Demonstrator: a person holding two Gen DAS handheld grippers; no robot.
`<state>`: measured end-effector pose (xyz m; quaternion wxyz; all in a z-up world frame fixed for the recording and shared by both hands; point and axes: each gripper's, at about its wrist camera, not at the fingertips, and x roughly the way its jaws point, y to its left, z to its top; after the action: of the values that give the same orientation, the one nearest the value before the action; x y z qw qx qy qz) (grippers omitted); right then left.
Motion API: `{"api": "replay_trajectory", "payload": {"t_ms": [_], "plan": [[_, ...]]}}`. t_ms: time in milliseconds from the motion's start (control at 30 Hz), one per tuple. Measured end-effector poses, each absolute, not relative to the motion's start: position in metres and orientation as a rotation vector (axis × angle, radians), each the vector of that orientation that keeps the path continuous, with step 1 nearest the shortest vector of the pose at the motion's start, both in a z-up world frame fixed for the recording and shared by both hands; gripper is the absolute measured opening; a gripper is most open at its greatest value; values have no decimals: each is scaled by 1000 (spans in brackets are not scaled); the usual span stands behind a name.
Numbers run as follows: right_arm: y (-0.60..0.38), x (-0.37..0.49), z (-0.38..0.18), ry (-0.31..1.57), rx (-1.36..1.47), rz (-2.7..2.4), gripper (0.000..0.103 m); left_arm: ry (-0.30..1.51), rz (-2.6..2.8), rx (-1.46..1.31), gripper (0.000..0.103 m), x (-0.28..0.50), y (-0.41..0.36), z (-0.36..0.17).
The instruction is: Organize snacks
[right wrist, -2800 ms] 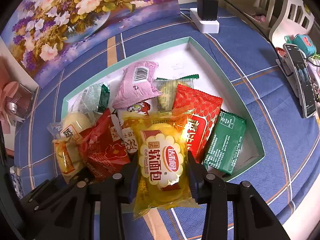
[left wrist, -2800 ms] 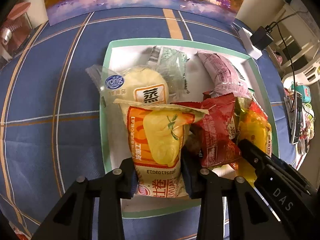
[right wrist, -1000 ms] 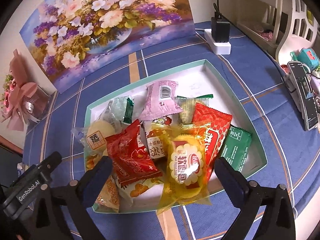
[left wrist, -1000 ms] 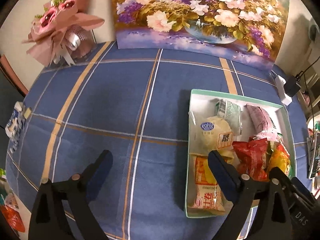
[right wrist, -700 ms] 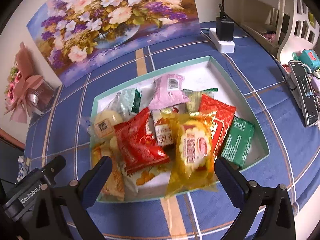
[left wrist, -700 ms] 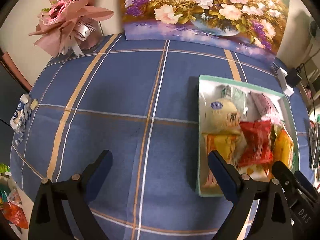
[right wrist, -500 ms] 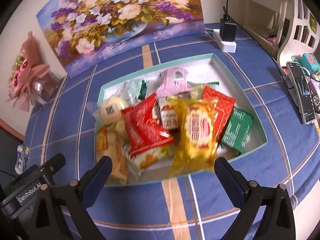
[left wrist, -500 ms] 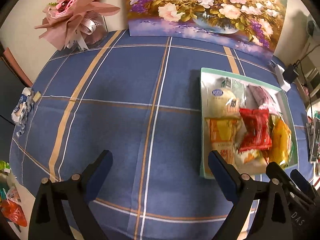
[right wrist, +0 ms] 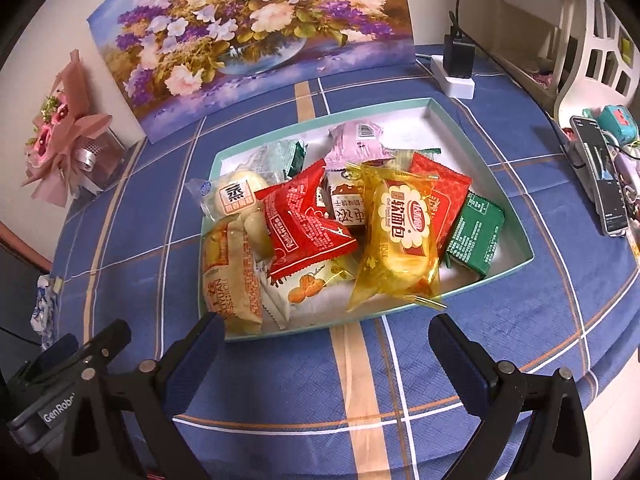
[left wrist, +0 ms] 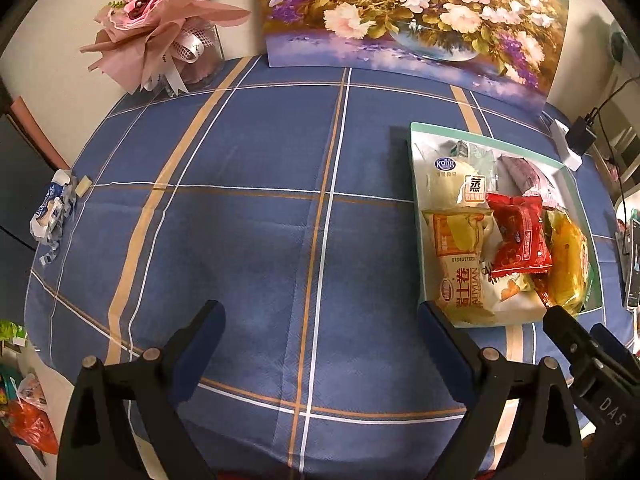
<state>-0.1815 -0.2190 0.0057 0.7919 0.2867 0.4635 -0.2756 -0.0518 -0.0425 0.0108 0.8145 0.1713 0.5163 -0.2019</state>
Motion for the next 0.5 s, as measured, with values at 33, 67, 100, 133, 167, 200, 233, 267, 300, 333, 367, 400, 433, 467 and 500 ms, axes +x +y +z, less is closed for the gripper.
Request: {"api": "replay_trajectory", "payload": {"t_ms": [33, 67, 100, 133, 167, 200, 233, 267, 300, 333, 367, 400, 433, 467, 500], "plan": [[-219, -181, 5, 1000, 612, -594, 103, 1103, -430, 365, 96, -51, -42, 10], [-218, -180, 5, 1001, 610, -594, 103, 1105, -428, 365, 96, -50, -42, 10], [-218, -180, 5, 1004, 607, -594, 103, 1107, -426, 363, 96, -49, -42, 10], [-218, -179, 5, 1005, 605, -594, 103, 1109, -423, 361, 96, -49, -42, 10], [-218, -179, 5, 1006, 601, -593, 103, 1111, -424, 360, 96, -48, -42, 9], [-218, -178, 5, 1008, 597, -593, 103, 1111, -423, 360, 96, -48, -42, 10], [-217, -177, 4, 1011, 593, -593, 103, 1111, -423, 360, 96, -47, -42, 10], [-217, -177, 4, 1013, 589, -592, 103, 1110, -422, 360, 96, -47, -42, 10], [-216, -176, 4, 1015, 587, -591, 103, 1110, -421, 360, 96, -47, -42, 9], [-216, -176, 4, 1016, 584, -591, 103, 1110, -422, 361, 96, -47, -42, 9], [-215, -175, 3, 1018, 582, -590, 103, 1110, -421, 361, 96, -47, -42, 9], [-215, -175, 3, 1018, 582, -589, 103, 1112, -421, 362, 96, -47, -42, 9], [-215, -175, 3, 1019, 581, -588, 103, 1112, -421, 364, 96, -47, -43, 8], [-215, -175, 3, 1020, 581, -588, 103, 1112, -420, 364, 96, -47, -43, 8], [-215, -175, 3, 1021, 580, -587, 103, 1113, -418, 364, 96, -47, -43, 8]]}}
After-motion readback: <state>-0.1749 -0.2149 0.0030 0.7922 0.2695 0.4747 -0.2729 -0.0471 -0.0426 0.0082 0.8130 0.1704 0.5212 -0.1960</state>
